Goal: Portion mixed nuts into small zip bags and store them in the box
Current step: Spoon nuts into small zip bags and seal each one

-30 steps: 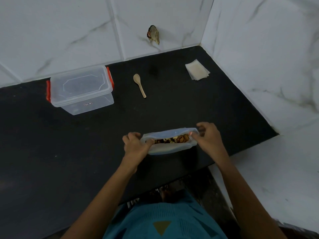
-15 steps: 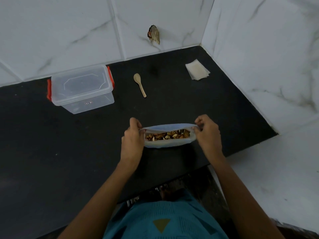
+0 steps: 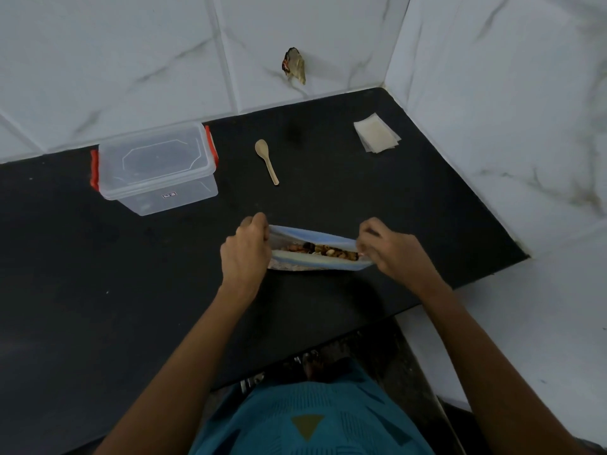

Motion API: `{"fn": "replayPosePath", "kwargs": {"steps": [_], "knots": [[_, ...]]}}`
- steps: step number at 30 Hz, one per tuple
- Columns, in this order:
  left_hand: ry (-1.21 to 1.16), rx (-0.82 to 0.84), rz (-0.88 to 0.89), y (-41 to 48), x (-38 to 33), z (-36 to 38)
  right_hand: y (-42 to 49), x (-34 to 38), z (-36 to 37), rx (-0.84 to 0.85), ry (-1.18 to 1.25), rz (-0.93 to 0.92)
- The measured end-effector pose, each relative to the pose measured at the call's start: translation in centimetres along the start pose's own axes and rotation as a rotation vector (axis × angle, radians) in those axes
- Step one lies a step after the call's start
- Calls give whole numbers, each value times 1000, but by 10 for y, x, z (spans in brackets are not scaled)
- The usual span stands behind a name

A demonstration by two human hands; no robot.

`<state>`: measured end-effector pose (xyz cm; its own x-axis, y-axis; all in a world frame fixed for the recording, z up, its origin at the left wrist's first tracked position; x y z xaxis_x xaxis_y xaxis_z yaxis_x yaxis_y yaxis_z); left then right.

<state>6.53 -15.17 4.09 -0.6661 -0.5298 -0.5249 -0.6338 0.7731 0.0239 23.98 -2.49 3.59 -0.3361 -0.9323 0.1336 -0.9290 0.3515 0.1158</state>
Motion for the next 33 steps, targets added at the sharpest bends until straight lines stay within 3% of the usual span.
{"fn": "replayPosePath", "kwargs": {"steps": [5, 12, 22, 27, 33], "knots": [[-4, 47, -12, -2, -2, 1, -5, 1, 8, 73, -32, -29], [-13, 93, -17, -10, -5, 9, 1, -18, 6, 10, 206, 286], [-1, 37, 159, -9, -6, 6, 9, -27, 0, -7, 312, 446], [-238, 32, 33, -3, 6, 3, 3, -30, 4, 8, 585, 546], [-224, 112, 108, 8, 9, 13, -1, -36, 9, -16, 574, 669]]}}
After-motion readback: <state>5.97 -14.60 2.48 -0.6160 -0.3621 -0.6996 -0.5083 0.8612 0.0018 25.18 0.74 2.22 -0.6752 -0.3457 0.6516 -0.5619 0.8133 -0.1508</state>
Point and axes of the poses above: each hand's wrist, its own y-axis towards the middle knuckle, its own z-axis out of the palm, x = y × z, the point moved 6 cm from there along y, towards the middle knuckle, and after that the axes turned 3 degrees about -y, right-handed, at the moved point
